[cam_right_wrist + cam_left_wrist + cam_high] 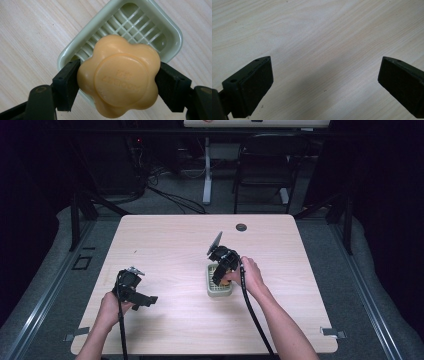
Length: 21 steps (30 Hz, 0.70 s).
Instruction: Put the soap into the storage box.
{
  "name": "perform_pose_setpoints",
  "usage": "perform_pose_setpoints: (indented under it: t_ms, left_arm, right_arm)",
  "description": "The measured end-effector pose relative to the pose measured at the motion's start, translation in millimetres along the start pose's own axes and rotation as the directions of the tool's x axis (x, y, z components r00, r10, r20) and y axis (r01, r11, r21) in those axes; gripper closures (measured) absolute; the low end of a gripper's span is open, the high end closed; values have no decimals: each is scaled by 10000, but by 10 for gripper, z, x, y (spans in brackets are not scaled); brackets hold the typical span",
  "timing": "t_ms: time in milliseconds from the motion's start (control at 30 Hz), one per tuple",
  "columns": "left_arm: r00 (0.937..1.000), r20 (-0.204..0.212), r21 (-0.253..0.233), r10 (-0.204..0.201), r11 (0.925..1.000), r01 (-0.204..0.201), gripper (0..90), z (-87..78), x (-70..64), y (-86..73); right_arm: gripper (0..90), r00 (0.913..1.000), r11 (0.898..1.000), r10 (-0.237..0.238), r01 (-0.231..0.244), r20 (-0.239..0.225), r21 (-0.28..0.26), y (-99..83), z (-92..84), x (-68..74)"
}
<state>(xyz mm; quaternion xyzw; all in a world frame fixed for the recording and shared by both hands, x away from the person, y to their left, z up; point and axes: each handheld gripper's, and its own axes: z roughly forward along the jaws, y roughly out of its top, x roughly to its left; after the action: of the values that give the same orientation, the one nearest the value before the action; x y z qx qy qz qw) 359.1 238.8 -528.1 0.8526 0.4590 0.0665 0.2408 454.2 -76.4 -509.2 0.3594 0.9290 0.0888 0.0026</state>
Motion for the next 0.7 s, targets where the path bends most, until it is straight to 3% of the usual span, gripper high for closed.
perform_pose_setpoints:
  t_ms: [700]
  left_arm:
    - [10000, -2, 7, 14, 10000, -14, 0, -1, 1, -1]
  right_arm:
    - [265, 9999, 10000, -43, 43, 137, -26, 73, 95, 31]
